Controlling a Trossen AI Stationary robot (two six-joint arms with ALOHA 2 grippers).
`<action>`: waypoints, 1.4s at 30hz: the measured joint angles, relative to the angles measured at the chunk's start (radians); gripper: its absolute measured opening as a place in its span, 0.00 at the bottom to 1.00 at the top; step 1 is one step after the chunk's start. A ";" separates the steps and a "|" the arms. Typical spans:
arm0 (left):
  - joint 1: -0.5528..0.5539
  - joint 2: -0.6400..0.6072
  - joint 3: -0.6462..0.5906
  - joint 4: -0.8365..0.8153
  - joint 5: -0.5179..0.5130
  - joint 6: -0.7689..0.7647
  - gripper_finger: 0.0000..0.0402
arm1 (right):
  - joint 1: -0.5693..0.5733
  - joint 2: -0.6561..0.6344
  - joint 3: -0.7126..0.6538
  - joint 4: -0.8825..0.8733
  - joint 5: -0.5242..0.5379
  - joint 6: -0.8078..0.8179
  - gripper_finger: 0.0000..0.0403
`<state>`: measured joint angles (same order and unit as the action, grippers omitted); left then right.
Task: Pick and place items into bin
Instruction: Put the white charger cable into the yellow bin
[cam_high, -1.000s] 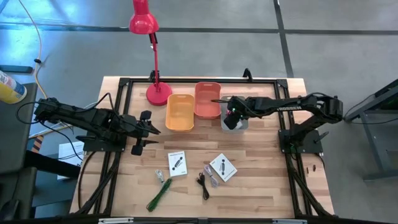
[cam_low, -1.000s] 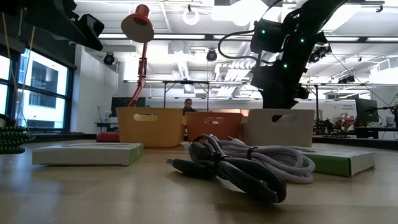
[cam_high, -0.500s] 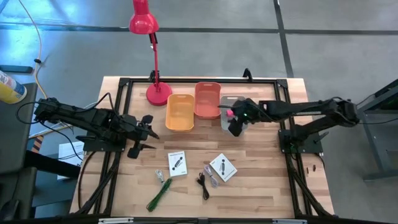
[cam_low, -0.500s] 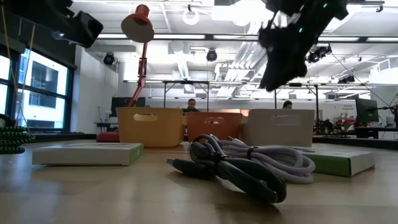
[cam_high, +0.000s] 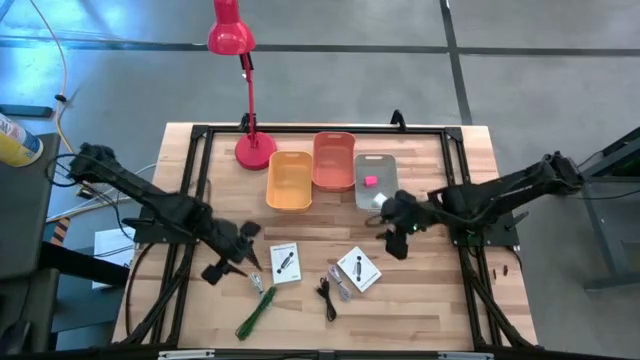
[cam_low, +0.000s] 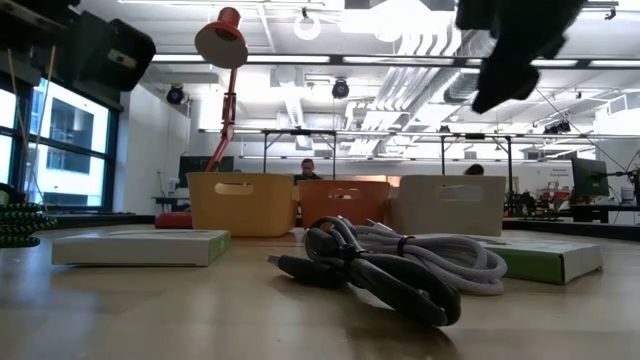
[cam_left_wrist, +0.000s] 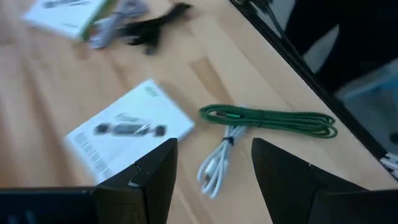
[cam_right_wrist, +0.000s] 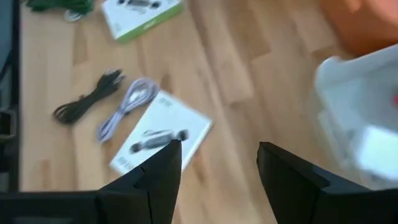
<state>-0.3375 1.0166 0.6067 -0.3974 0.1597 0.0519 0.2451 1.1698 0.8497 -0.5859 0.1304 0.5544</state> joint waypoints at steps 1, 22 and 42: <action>-0.018 0.038 0.000 0.021 -0.010 0.004 0.48 | 0.027 0.000 0.000 -0.005 0.012 0.023 0.49; -0.115 0.391 0.068 0.056 -0.138 0.115 0.48 | 0.587 0.001 0.000 -0.332 0.301 0.704 0.49; -0.114 0.507 0.068 0.093 -0.104 0.071 0.48 | 0.628 0.002 0.000 -0.357 0.347 0.748 0.49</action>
<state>-0.4519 1.5234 0.6743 -0.3045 0.0559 0.1226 0.8734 1.1721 0.8497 -0.9428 0.4770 1.3022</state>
